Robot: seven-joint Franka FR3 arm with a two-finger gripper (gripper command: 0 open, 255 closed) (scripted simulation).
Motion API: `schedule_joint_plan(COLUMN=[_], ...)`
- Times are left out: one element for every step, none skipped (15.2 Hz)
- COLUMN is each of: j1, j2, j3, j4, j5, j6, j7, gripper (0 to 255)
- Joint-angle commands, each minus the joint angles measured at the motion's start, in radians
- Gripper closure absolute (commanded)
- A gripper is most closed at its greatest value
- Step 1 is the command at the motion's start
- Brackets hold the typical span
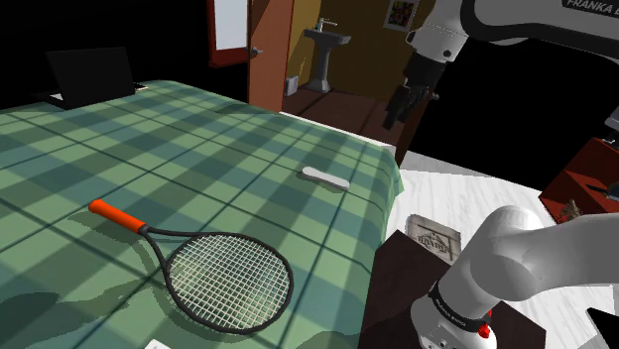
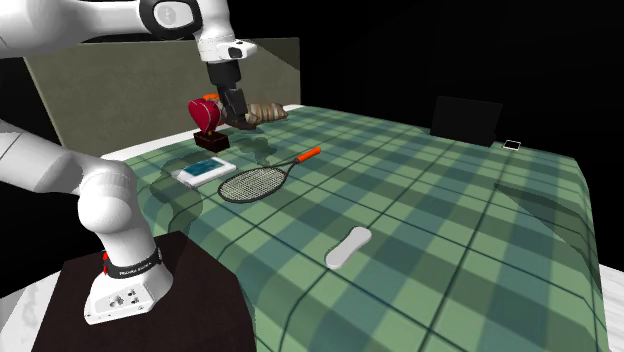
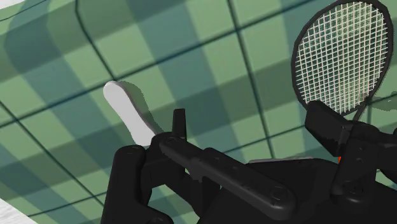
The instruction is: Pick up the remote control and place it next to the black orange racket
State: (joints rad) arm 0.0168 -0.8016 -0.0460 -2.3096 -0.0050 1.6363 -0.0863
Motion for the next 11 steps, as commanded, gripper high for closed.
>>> schedule_joint_plan(j1=[0.000, 0.000, -0.001, -0.001, -0.001, -0.001, 0.000, 0.000, 0.000, 0.001, 0.001], j2=[0.000, 0.018, 0.038, 0.058, 0.081, 0.104, 0.129, 0.155, 0.182, 0.211, 0.240], j3=[0.000, -0.012, -0.025, -0.037, -0.050, -0.062, -0.074, -0.086, -0.099, -0.111, -0.123], j4=[0.000, -0.013, -0.025, -0.035, -0.044, -0.052, -0.059, -0.064, -0.067, -0.069, -0.070], j5=[0.000, -0.007, -0.013, -0.019, -0.024, -0.030, -0.034, -0.038, -0.042, -0.045, -0.047], j6=[0.000, 0.028, 0.056, 0.084, 0.112, 0.140, 0.168, 0.196, 0.224, 0.251, 0.278], j7=[0.000, -0.018, -0.036, -0.053, -0.071, -0.089, -0.107, -0.125, -0.142, -0.160, -0.178], gripper=[0, 0, 0, 0, 0, 0, 0, 0, 0, 0, 0])
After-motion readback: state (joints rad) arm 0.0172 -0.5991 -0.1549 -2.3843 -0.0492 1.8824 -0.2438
